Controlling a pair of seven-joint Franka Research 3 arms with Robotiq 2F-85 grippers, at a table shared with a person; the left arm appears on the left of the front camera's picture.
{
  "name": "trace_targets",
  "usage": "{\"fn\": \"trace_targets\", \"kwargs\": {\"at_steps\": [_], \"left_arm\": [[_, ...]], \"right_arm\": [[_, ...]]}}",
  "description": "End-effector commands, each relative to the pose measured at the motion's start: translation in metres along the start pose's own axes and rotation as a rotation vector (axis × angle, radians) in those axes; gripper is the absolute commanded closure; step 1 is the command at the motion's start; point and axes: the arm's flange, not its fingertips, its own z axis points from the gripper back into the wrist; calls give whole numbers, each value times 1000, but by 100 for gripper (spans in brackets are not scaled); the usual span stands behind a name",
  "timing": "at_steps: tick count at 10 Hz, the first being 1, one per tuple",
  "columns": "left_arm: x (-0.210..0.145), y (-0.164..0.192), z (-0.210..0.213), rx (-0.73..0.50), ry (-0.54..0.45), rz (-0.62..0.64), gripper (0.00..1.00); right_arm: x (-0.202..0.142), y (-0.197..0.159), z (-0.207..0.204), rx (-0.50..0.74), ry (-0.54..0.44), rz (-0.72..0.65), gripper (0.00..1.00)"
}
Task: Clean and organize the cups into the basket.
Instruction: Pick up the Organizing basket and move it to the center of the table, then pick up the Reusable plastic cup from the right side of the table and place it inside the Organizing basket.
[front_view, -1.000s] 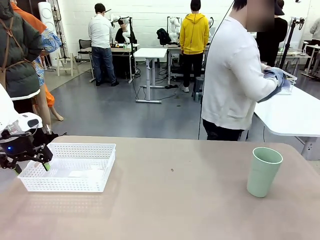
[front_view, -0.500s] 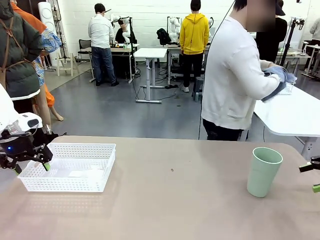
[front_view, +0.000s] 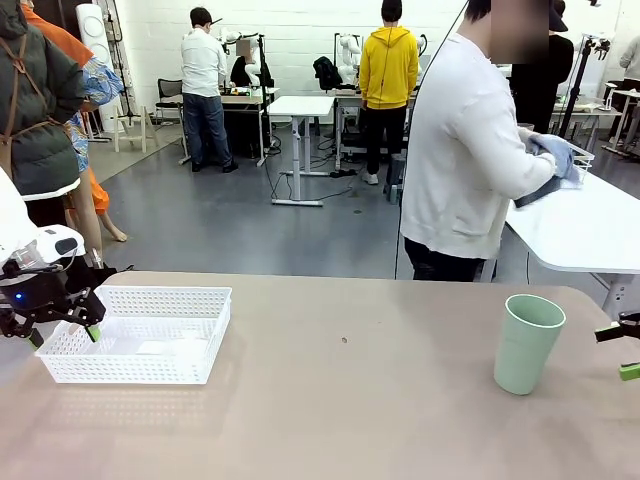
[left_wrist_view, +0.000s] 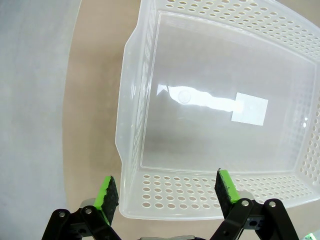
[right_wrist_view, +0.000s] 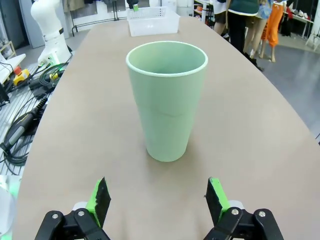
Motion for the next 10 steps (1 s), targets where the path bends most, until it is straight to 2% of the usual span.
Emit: {"fn": "trace_targets", "kwargs": {"at_steps": [1, 4, 5, 7, 10], "left_arm": [[1, -2, 0, 5, -4, 10, 0], [0, 0, 0, 0, 0, 0, 0], [5, 3, -15, 64, -16, 20, 0], [8, 8, -25, 85, -114, 72, 0], [11, 13, -33, 80, -86, 46, 0]], "right_arm": [[0, 0, 0, 3, 2, 14, 0], [0, 0, 0, 0, 0, 1, 0], [-5, -5, -12, 21, 20, -6, 0], [-8, -12, -30, 11, 50, -19, 0], [-12, -14, -44, -2, 28, -49, 0]]}}
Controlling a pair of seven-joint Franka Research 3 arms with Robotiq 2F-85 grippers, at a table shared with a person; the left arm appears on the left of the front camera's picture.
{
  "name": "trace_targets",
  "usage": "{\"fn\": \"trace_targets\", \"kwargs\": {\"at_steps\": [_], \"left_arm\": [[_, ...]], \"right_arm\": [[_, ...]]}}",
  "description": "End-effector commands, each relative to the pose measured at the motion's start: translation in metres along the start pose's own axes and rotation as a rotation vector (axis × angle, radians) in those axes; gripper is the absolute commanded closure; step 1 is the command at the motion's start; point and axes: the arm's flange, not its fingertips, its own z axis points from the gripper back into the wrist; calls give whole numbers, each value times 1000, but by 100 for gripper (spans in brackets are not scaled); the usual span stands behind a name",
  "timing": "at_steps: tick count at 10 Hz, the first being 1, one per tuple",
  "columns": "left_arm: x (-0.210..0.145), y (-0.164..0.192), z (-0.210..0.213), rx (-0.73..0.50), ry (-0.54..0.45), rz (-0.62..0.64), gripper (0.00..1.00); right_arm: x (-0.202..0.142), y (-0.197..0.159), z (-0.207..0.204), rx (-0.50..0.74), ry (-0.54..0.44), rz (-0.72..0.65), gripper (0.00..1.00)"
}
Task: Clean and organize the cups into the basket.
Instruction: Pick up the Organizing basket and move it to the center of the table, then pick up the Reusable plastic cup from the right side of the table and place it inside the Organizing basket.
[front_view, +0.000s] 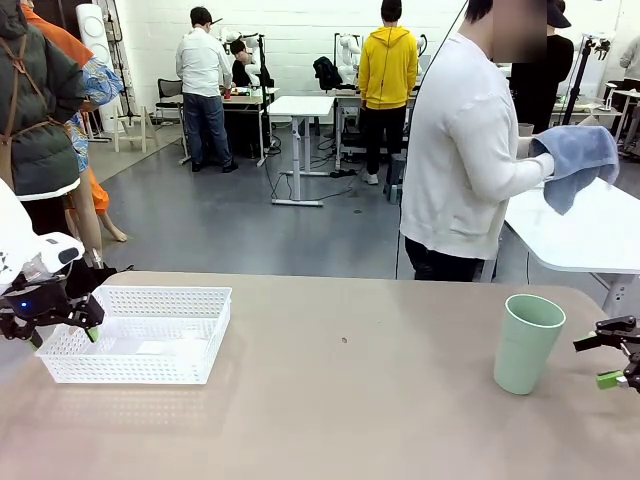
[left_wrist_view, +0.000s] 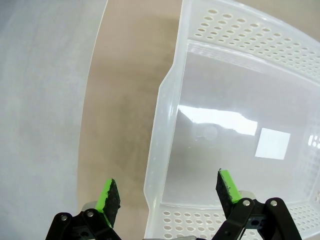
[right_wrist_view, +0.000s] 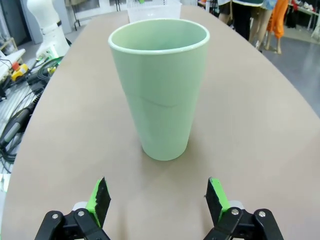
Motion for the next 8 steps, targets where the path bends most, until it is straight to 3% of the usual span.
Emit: {"fn": "trace_targets", "kwargs": {"at_steps": [1, 8], "left_arm": [[-2, 0, -7, 29, -2, 0, 0], [-2, -2, -15, 59, 30, -20, 0]], "right_arm": [[0, -2, -14, -20, -11, -30, 0], [9, -6, -60, 73, -101, 18, 0]]}}
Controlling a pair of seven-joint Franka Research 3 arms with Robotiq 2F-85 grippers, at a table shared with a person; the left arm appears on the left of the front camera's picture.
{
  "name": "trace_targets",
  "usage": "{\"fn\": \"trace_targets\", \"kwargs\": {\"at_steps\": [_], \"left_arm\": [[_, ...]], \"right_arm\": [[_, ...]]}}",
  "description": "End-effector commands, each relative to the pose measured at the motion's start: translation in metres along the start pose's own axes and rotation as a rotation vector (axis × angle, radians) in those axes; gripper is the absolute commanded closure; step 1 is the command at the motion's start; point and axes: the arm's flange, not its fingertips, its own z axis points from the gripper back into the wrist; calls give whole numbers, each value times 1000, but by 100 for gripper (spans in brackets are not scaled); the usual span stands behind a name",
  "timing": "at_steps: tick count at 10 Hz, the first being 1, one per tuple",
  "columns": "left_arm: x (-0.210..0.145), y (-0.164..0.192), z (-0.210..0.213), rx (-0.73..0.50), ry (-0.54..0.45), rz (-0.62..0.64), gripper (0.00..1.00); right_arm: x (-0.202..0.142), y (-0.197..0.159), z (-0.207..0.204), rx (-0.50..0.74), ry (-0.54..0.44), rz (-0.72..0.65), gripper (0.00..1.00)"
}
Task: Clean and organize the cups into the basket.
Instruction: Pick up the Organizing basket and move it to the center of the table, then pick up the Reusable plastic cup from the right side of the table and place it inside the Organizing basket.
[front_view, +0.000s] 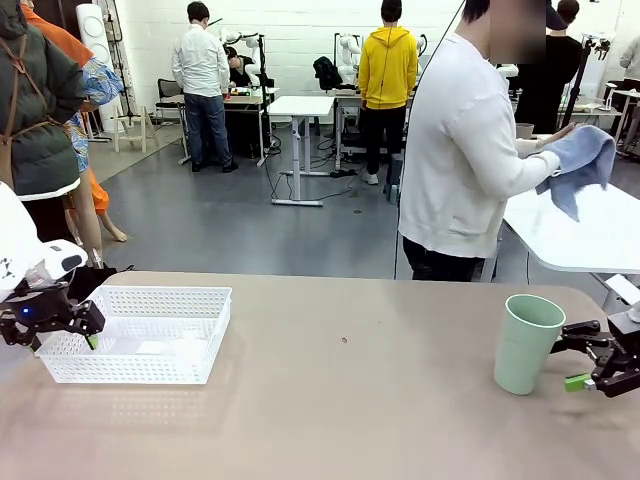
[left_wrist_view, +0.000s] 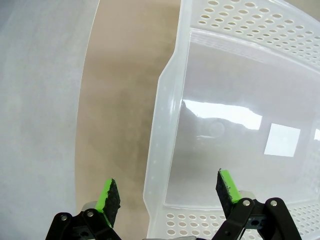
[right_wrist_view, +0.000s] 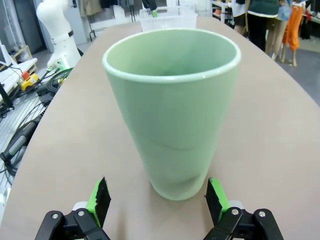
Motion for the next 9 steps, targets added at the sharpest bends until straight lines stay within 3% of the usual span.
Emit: {"fn": "trace_targets", "kwargs": {"at_steps": [1, 9], "left_arm": [[0, -4, -4, 48, 5, -4, 0], [-8, -3, -4, 67, 6, -39, 0]], "right_arm": [[3, -5, -12, -20, -46, 35, 0], [21, -22, -56, 36, -80, 98, 0]]}}
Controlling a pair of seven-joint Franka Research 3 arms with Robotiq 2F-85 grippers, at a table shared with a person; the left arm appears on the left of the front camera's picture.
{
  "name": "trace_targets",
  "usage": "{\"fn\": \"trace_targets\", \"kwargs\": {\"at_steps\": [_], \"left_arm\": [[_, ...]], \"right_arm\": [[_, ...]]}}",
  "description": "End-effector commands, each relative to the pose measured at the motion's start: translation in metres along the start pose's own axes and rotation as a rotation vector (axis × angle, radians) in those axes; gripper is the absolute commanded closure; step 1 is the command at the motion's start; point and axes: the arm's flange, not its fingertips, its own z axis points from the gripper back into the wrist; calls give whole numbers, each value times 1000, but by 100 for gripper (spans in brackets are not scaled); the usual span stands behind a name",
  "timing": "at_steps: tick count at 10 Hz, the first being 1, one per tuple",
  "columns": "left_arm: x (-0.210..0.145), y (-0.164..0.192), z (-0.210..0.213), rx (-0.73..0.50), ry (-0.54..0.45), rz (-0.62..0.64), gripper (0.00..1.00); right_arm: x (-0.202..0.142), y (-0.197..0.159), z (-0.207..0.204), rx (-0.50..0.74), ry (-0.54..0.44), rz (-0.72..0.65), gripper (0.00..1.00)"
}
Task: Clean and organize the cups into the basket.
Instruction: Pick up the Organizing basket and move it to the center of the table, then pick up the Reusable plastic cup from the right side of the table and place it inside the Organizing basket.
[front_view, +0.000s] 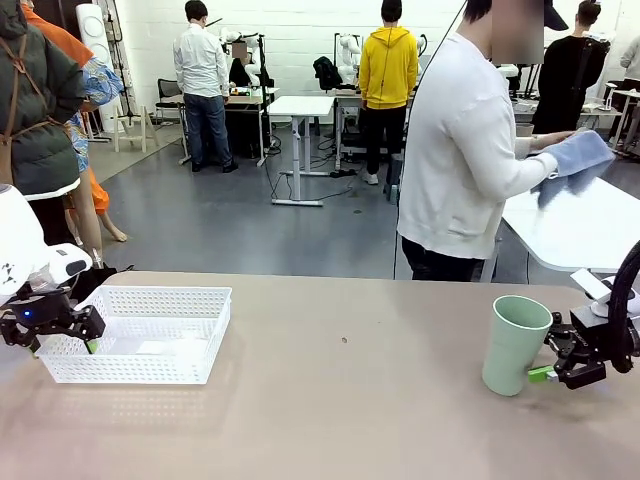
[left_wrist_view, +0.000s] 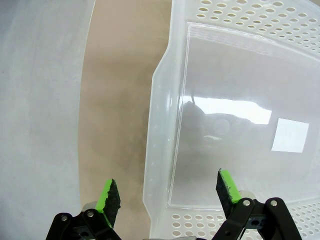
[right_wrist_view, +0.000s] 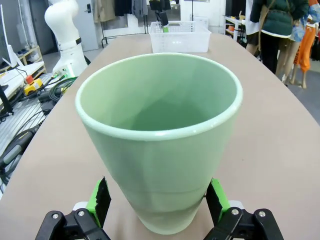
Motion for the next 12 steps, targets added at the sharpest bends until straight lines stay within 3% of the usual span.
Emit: {"fn": "trace_targets", "kwargs": {"at_steps": [1, 8, 9, 10, 11, 12], "left_arm": [[-8, 0, -1, 35, 1, 0, 0], [-11, 4, -2, 62, -7, -19, 0], [-12, 5, -1, 45, 8, -58, 0], [-11, 5, -1, 47, 22, -52, 57], [-11, 6, 0, 48, 25, -53, 58], [-11, 6, -1, 53, 28, -52, 100]], "right_arm": [[0, -9, -13, -12, -18, 36, 0], [-8, -34, -37, 75, -85, 22, 0], [-9, -33, -37, 95, -79, 45, 59], [-10, -33, -36, 94, -78, 46, 60], [-11, -33, -36, 93, -78, 48, 100], [-11, -33, -36, 95, -75, 49, 62]]}}
